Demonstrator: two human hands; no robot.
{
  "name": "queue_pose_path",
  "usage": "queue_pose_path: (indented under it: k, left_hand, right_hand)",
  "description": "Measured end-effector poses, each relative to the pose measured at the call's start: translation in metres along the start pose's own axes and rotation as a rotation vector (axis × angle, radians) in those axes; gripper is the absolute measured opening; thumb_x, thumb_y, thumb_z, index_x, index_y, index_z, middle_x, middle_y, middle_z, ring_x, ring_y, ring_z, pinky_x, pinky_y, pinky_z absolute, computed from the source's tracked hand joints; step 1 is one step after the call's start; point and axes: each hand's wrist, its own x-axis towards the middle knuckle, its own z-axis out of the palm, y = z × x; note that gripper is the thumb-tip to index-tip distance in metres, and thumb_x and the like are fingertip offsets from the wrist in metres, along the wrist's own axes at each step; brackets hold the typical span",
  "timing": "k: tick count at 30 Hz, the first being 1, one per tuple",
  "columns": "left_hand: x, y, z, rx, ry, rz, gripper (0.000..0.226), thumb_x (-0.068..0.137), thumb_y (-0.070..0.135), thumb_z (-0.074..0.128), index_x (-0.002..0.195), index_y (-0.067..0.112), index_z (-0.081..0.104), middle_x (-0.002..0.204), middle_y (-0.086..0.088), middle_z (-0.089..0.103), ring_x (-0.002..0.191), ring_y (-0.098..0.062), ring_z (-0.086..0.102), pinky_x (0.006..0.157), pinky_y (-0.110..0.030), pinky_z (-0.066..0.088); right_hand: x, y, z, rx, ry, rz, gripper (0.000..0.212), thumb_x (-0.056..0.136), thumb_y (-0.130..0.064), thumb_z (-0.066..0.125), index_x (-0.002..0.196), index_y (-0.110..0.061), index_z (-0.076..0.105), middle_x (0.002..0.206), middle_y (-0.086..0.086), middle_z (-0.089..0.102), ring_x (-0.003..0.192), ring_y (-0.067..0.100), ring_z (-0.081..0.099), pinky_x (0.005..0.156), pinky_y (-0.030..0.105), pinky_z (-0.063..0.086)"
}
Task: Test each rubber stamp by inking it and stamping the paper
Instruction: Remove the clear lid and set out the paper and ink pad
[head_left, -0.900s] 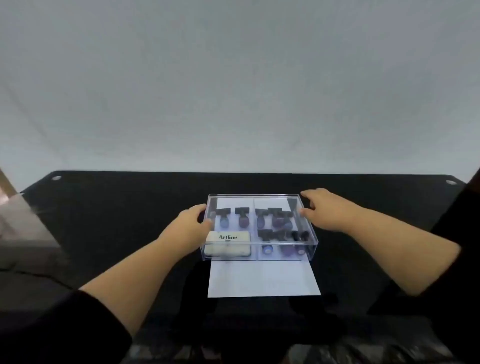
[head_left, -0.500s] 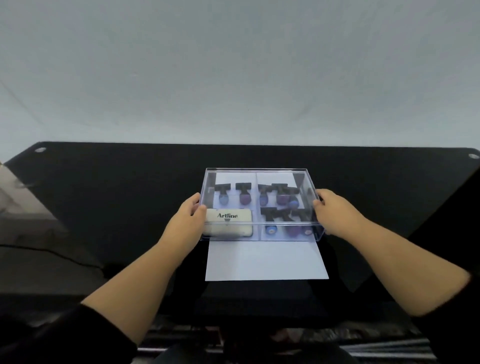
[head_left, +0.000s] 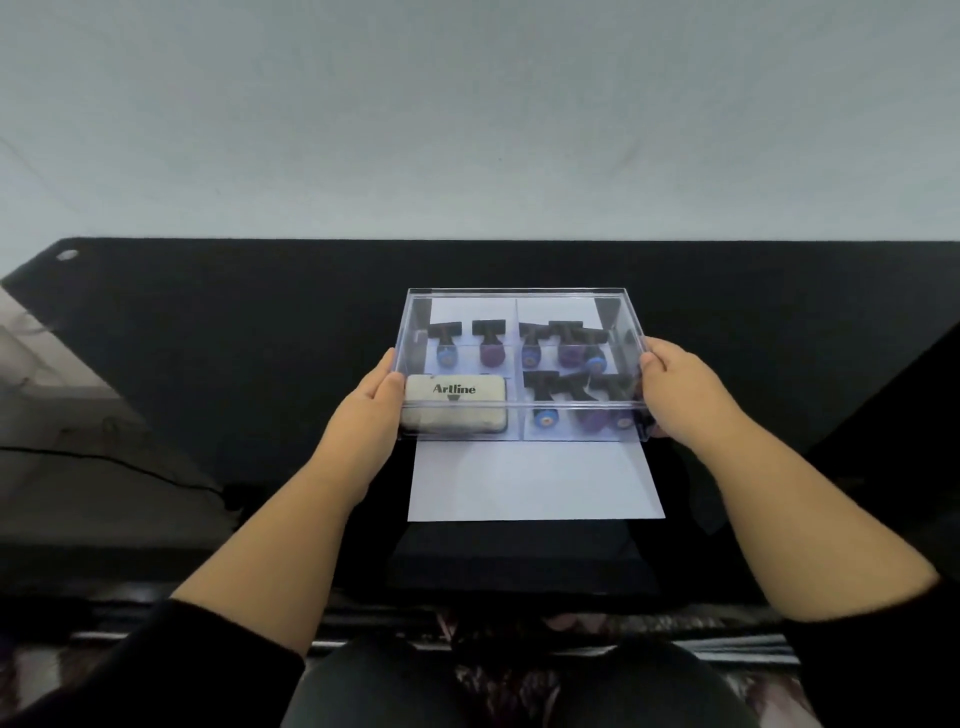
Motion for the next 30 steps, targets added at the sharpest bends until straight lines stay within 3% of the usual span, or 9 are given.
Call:
queue_pose_path:
  k: [4, 7, 11, 15, 18, 23, 30]
  left_hand:
    - [-0.004, 0.002, -0.001, 0.023, -0.016, 0.027, 0.040, 0.101, 0.031, 0.032, 0.133, 0.054, 0.039, 0.099, 0.028, 0.057, 0.094, 0.000, 0.057, 0.073, -0.021, 0.045]
    - [-0.009, 0.002, -0.001, 0.023, -0.015, 0.031, 0.038, 0.101, 0.030, 0.033, 0.128, 0.057, 0.038, 0.092, 0.028, 0.057, 0.092, -0.003, 0.058, 0.078, -0.023, 0.048]
    - [-0.017, -0.003, -0.002, 0.026, -0.035, 0.036, 0.040, 0.100, 0.031, 0.033, 0.127, 0.057, 0.046, 0.096, 0.025, 0.063, 0.097, -0.006, 0.061, 0.086, -0.029, 0.051]
    - [-0.025, -0.006, -0.003, 0.023, -0.046, 0.042, 0.038, 0.099, 0.030, 0.034, 0.112, 0.064, 0.046, 0.095, 0.028, 0.063, 0.097, -0.004, 0.061, 0.084, -0.026, 0.050]
    - [-0.029, -0.009, -0.004, 0.015, -0.050, 0.038, 0.039, 0.098, 0.032, 0.034, 0.121, 0.059, 0.048, 0.104, 0.026, 0.064, 0.099, -0.005, 0.062, 0.088, -0.029, 0.051]
    - [-0.036, -0.009, -0.003, 0.023, -0.052, 0.036, 0.039, 0.098, 0.032, 0.034, 0.119, 0.061, 0.049, 0.093, 0.028, 0.065, 0.098, -0.008, 0.062, 0.089, -0.033, 0.052]
    - [-0.038, -0.013, -0.005, 0.016, -0.042, 0.045, 0.042, 0.096, 0.034, 0.035, 0.131, 0.054, 0.045, 0.108, 0.028, 0.063, 0.102, -0.004, 0.061, 0.090, -0.030, 0.051]
  right_hand:
    - [-0.004, -0.001, 0.000, 0.003, 0.000, -0.007, 0.036, 0.101, -0.021, 0.026, 0.129, -0.024, 0.048, 0.106, 0.004, 0.056, 0.089, 0.022, 0.056, 0.084, 0.048, 0.052]
    - [-0.009, -0.001, -0.001, 0.001, -0.005, 0.004, 0.036, 0.101, -0.021, 0.026, 0.130, -0.024, 0.047, 0.105, 0.003, 0.054, 0.087, 0.021, 0.055, 0.083, 0.048, 0.053]
    - [-0.019, 0.003, -0.002, 0.019, 0.001, 0.017, 0.037, 0.101, -0.021, 0.026, 0.129, -0.026, 0.048, 0.103, 0.003, 0.055, 0.083, 0.019, 0.054, 0.083, 0.048, 0.053]
    - [-0.027, 0.007, -0.001, 0.030, 0.009, 0.014, 0.036, 0.101, -0.022, 0.026, 0.129, -0.026, 0.048, 0.101, 0.001, 0.054, 0.081, 0.016, 0.053, 0.083, 0.048, 0.053]
    - [-0.032, 0.009, -0.002, 0.027, 0.010, 0.017, 0.035, 0.100, -0.022, 0.025, 0.126, -0.027, 0.049, 0.098, 0.001, 0.056, 0.084, 0.019, 0.055, 0.083, 0.048, 0.053]
    - [-0.038, 0.011, -0.003, 0.046, 0.012, 0.010, 0.036, 0.100, -0.022, 0.025, 0.126, -0.028, 0.050, 0.099, 0.001, 0.057, 0.084, 0.018, 0.056, 0.082, 0.047, 0.053]
    - [-0.041, 0.013, -0.003, 0.067, 0.013, 0.019, 0.036, 0.100, -0.023, 0.026, 0.124, -0.029, 0.051, 0.097, -0.001, 0.057, 0.087, 0.021, 0.057, 0.083, 0.048, 0.053]
